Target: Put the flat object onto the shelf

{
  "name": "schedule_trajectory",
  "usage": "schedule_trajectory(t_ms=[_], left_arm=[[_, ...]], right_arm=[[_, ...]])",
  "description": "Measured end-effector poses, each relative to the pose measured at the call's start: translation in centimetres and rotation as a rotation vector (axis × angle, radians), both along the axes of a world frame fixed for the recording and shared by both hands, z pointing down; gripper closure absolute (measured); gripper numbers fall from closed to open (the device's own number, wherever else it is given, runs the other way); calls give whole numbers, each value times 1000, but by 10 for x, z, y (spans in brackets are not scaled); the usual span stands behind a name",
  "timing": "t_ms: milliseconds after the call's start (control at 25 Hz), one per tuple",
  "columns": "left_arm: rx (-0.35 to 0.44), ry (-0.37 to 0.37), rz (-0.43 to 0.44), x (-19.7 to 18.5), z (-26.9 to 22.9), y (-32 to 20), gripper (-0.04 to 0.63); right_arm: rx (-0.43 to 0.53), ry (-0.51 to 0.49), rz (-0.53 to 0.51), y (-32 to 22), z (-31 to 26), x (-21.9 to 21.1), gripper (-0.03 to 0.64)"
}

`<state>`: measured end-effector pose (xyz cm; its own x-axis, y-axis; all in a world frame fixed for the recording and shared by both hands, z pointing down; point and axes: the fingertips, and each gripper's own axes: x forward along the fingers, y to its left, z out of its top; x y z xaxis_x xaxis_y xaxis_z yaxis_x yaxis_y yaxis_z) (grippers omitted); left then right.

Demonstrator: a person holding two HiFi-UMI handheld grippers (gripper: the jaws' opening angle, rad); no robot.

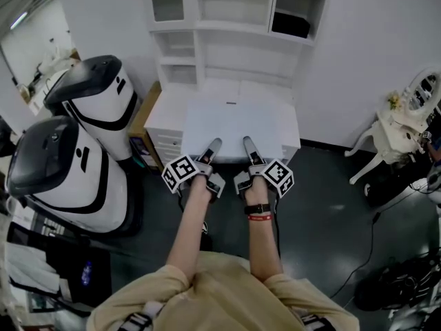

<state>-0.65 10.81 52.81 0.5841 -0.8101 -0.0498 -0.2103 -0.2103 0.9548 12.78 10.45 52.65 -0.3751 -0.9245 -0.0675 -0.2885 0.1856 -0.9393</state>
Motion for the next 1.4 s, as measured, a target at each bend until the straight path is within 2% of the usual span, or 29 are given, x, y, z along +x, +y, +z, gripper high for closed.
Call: schedule_trajectory(t_ms=[360,560,920,1120,1400], left_arm=[[20,-11,15,-13,10,-54,250],[7,15,29,-16,14,-100,250],[22,8,32,-34,7,-187,245],[12,14,58,-35,4,-224,241],[13,4,82,-40,-3,-268,241]], right_arm=[[-1,35,-48,-56,8,-18,209],[-23,59,-13,-98,8,-21,209],[-62,22,5,-180,10,-38,204],[-94,29,24,-213,7,-39,204],[-90,16,51,-255,1,-46,202]])
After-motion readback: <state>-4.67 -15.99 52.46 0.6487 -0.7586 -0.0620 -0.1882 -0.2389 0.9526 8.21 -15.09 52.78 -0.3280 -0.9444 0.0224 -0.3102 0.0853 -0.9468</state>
